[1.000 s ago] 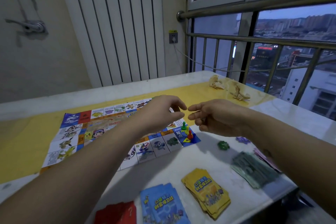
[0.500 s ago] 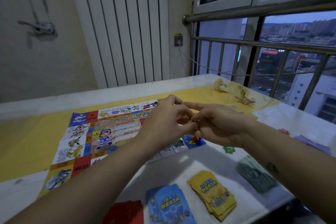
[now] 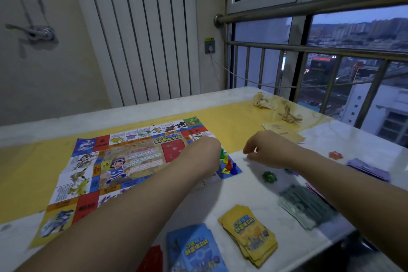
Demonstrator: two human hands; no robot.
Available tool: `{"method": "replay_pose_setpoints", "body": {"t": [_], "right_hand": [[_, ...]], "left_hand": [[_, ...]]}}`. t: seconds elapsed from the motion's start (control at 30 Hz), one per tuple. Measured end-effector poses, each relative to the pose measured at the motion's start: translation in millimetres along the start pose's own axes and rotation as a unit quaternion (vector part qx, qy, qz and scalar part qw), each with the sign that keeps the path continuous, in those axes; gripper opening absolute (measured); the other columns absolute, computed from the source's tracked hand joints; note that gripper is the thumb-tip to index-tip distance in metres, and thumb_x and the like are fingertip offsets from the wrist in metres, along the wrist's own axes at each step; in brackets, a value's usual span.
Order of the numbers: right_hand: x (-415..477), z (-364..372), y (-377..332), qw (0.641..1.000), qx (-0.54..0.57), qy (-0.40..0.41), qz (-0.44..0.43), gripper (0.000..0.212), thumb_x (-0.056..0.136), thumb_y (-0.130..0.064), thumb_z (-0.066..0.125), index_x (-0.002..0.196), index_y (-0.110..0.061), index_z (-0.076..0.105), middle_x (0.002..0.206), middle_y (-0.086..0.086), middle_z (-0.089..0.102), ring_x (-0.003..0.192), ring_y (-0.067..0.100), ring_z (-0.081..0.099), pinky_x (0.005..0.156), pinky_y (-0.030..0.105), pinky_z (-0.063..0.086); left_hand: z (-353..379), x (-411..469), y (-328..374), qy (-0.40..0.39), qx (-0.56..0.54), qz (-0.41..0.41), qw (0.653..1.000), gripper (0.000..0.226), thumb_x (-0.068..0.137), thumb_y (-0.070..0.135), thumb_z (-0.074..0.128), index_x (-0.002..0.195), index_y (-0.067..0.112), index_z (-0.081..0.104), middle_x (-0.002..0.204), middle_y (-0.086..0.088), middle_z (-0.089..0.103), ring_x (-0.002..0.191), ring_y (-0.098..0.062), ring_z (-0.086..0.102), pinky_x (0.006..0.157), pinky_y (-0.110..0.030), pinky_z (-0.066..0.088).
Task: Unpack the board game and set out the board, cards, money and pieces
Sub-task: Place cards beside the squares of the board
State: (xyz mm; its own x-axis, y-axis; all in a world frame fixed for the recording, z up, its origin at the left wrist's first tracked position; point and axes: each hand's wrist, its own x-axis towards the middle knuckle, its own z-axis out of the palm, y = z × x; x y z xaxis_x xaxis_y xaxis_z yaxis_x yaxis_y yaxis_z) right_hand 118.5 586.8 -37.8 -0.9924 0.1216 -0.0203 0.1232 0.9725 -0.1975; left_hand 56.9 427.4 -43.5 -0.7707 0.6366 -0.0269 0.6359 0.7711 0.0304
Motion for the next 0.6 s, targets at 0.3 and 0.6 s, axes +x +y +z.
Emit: {"method": "replay_pose_setpoints", "body": {"t": [0.3,0.6], "right_hand": [[11.7,14.9,6.6,1.0,-0.029,0.004,0.009,0.023,0.091,-0.026,0.055,0.11,-0.021,0.068,0.112,0.0,0.065,0.096,0.02,0.062,0.083,0.034,0.053],[-7.9,-7.4,-17.9,0.996,0.041,0.048,-0.06,0.024,0.092,-0.024,0.059,0.113,-0.018,0.068,0.109,-0.003,0.069,0.088,0.009,0.059,0.076,0.02,0.045]], "left_hand": [[4.1,12.3,7.2,-0.036,-0.001,-0.018,0.999,0.034,0.085,0.009,0.056,0.056,0.013,0.039,0.058,-0.003,0.037,0.048,-0.013,0.037,0.045,-0.023,0.031],[-23.4,-26.6,-17.2,0.004,-0.087,-0.027,0.996,0.03,0.086,0.033,0.066,0.111,0.015,0.067,0.107,-0.004,0.065,0.092,-0.017,0.061,0.08,-0.027,0.048]]}}
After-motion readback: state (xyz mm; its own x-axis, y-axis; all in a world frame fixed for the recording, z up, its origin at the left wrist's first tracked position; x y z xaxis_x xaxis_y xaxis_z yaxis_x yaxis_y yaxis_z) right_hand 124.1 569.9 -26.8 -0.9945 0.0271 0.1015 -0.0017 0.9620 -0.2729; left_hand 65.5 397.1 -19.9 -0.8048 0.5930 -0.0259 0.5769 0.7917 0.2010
